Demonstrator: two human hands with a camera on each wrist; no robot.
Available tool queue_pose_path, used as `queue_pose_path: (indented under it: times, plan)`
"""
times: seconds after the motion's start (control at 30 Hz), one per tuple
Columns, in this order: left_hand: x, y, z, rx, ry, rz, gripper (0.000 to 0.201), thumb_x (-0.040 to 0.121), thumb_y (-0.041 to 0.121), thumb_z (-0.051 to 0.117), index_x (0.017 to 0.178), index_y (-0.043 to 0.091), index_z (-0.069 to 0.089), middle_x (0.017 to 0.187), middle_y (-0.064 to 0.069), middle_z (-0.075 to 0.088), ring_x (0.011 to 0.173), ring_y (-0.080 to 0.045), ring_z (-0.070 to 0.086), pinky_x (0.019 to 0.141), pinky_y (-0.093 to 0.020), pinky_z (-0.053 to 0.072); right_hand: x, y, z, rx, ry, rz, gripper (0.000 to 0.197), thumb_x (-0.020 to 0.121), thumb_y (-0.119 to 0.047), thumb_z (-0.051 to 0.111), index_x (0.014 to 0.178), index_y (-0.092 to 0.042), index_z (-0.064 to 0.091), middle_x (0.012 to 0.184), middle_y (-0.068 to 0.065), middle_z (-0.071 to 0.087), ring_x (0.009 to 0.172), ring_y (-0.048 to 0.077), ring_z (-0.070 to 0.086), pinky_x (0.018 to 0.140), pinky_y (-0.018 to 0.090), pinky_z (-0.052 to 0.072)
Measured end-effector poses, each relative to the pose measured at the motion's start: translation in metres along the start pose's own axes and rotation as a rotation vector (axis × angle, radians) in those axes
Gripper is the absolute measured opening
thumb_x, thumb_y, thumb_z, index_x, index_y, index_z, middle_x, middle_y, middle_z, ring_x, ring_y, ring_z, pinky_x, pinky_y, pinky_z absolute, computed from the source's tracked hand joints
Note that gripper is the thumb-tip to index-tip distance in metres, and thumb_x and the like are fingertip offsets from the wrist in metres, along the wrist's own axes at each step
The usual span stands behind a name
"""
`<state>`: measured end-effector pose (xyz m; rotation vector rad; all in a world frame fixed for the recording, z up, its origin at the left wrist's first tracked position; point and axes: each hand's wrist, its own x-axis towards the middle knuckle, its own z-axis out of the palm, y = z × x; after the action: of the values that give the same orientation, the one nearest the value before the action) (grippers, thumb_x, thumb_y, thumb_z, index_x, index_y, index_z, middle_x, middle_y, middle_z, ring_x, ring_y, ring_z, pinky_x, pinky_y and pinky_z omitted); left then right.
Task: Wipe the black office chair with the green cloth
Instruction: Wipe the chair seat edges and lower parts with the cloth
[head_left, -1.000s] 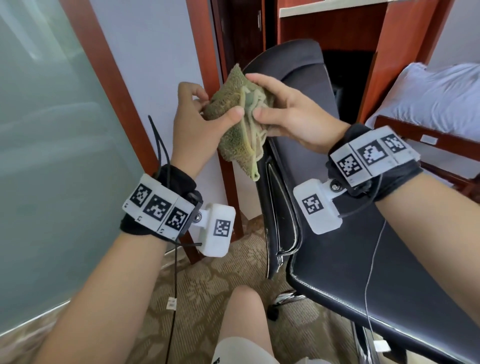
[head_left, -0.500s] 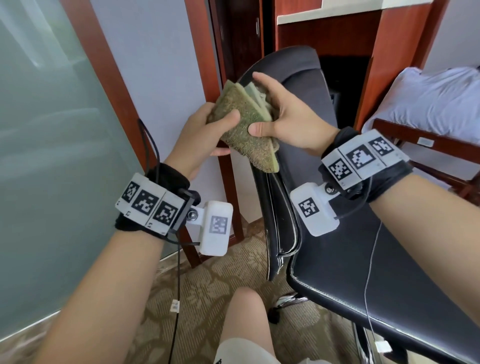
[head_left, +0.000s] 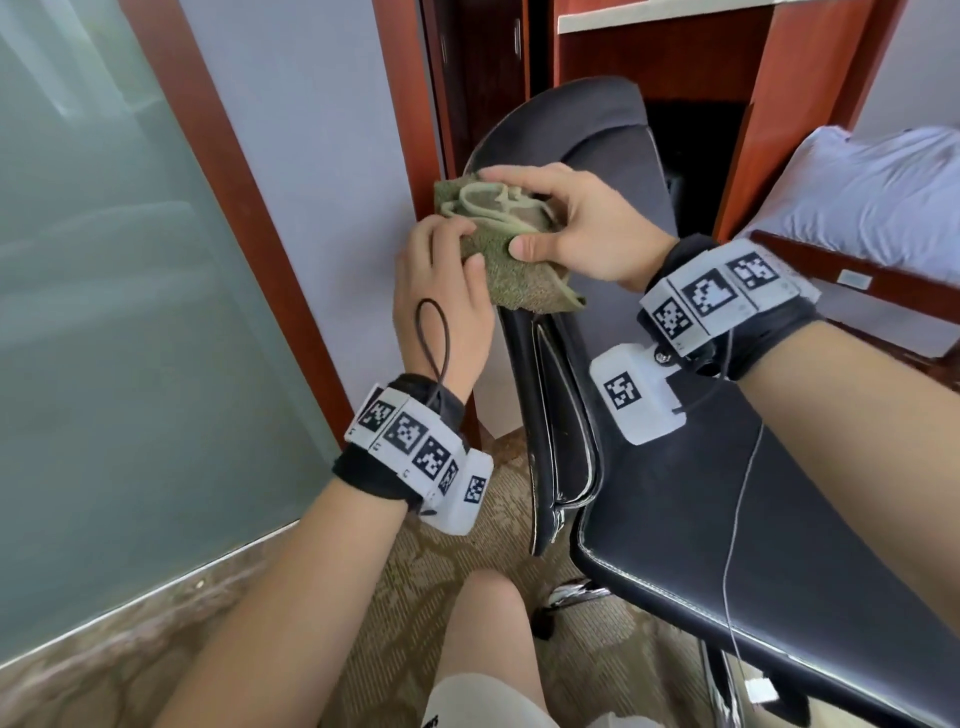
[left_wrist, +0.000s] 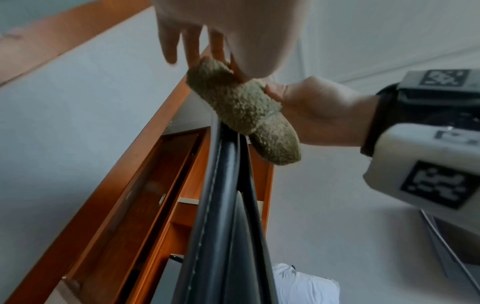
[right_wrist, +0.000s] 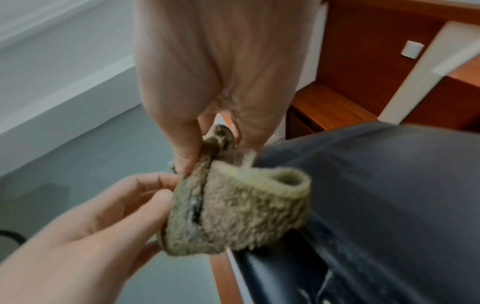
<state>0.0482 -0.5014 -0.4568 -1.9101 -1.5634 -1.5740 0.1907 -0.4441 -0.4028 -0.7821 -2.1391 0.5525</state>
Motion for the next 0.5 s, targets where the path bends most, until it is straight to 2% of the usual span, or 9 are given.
queue_pose_path:
  times: [0.07, 0.13, 0.2, 0.27, 0.3, 0.37, 0.4, 0.47, 0.5]
  plan:
    - [-0.005, 0.001, 0.007, 0.058, -0.005, -0.003, 0.043, 0.087, 0.032, 0.045, 0.116, 0.004, 0.058, 0.122, -0.016, 0.056, 0.116, -0.036, 0.051, 0.095, -0.045, 0.040, -0.003, 0.001, -0.002, 0.059, -0.086, -0.025, 0.073, 0.080, -0.001, 0.065, 0.143, -0.017, 0.031, 0.118, 0.003, 0.049, 0.114, 0.015, 0.048, 0.100, 0.020, 0.034]
    - [-0.009, 0.002, 0.012, 0.085, -0.012, -0.028, 0.055, 0.086, 0.044, 0.042, 0.124, 0.005, 0.054, 0.130, -0.015, 0.053, 0.126, -0.043, 0.042, 0.100, -0.054, 0.034, -0.007, 0.004, -0.007, 0.297, -0.141, 0.000, 0.072, 0.080, -0.004, 0.059, 0.142, -0.021, 0.027, 0.119, 0.001, 0.051, 0.104, 0.012, 0.055, 0.091, 0.022, 0.044]
    - [-0.009, 0.004, 0.018, 0.013, -0.034, -0.125, 0.058, 0.088, 0.044, 0.040, 0.132, 0.007, 0.046, 0.140, -0.014, 0.045, 0.132, -0.045, 0.034, 0.102, -0.058, 0.032, -0.014, 0.011, -0.013, 0.584, -0.073, 0.111, 0.052, 0.080, -0.008, 0.052, 0.130, -0.023, 0.047, 0.109, -0.002, 0.056, 0.093, 0.013, 0.057, 0.080, 0.026, 0.049]
    - [-0.009, 0.007, 0.025, -0.078, -0.048, -0.209, 0.058, 0.087, 0.037, 0.040, 0.138, 0.009, 0.036, 0.146, -0.016, 0.037, 0.131, -0.047, 0.032, 0.099, -0.062, 0.033, -0.021, 0.026, -0.014, 0.636, 0.094, 0.227, 0.040, 0.077, -0.012, 0.049, 0.113, -0.027, 0.062, 0.101, -0.006, 0.060, 0.091, 0.009, 0.057, 0.081, 0.030, 0.049]
    - [-0.009, 0.009, 0.030, -0.114, -0.040, -0.227, 0.060, 0.086, 0.035, 0.040, 0.139, 0.008, 0.033, 0.146, -0.017, 0.035, 0.129, -0.046, 0.035, 0.096, -0.062, 0.035, -0.024, 0.036, -0.011, 0.562, 0.174, 0.265, 0.041, 0.075, -0.013, 0.049, 0.111, -0.026, 0.063, 0.101, -0.007, 0.058, 0.091, 0.006, 0.054, 0.083, 0.028, 0.048]
    - [-0.008, 0.014, 0.036, -0.221, 0.000, -0.261, 0.065, 0.084, 0.038, 0.042, 0.140, 0.008, 0.027, 0.145, -0.017, 0.036, 0.127, -0.039, 0.041, 0.096, -0.056, 0.040, -0.027, 0.052, -0.003, 0.292, 0.242, 0.241, 0.048, 0.075, -0.012, 0.052, 0.122, -0.020, 0.058, 0.111, -0.003, 0.052, 0.101, 0.007, 0.048, 0.093, 0.025, 0.040]
    - [-0.005, 0.015, 0.037, -0.284, 0.020, -0.292, 0.068, 0.083, 0.042, 0.042, 0.140, 0.008, 0.025, 0.142, -0.015, 0.039, 0.124, -0.034, 0.045, 0.097, -0.048, 0.042, -0.026, 0.059, 0.002, 0.116, 0.199, 0.182, 0.053, 0.077, -0.012, 0.053, 0.130, -0.018, 0.052, 0.121, 0.002, 0.048, 0.113, 0.011, 0.043, 0.100, 0.025, 0.034]
    - [0.003, 0.012, 0.039, -0.416, 0.063, -0.367, 0.068, 0.083, 0.045, 0.043, 0.137, 0.010, 0.023, 0.134, -0.013, 0.048, 0.113, -0.028, 0.054, 0.090, -0.028, 0.044, -0.023, 0.071, 0.008, -0.180, 0.073, 0.078, 0.059, 0.081, -0.021, 0.052, 0.139, -0.018, 0.042, 0.141, 0.008, 0.036, 0.132, 0.020, 0.032, 0.109, 0.030, 0.025]
    - [0.007, 0.010, 0.040, -0.466, 0.090, -0.371, 0.063, 0.085, 0.042, 0.045, 0.135, 0.010, 0.023, 0.133, -0.013, 0.049, 0.110, -0.027, 0.056, 0.087, -0.024, 0.044, -0.021, 0.076, 0.008, -0.263, 0.038, 0.047, 0.061, 0.082, -0.025, 0.051, 0.141, -0.019, 0.039, 0.147, 0.008, 0.032, 0.137, 0.023, 0.027, 0.113, 0.034, 0.022]
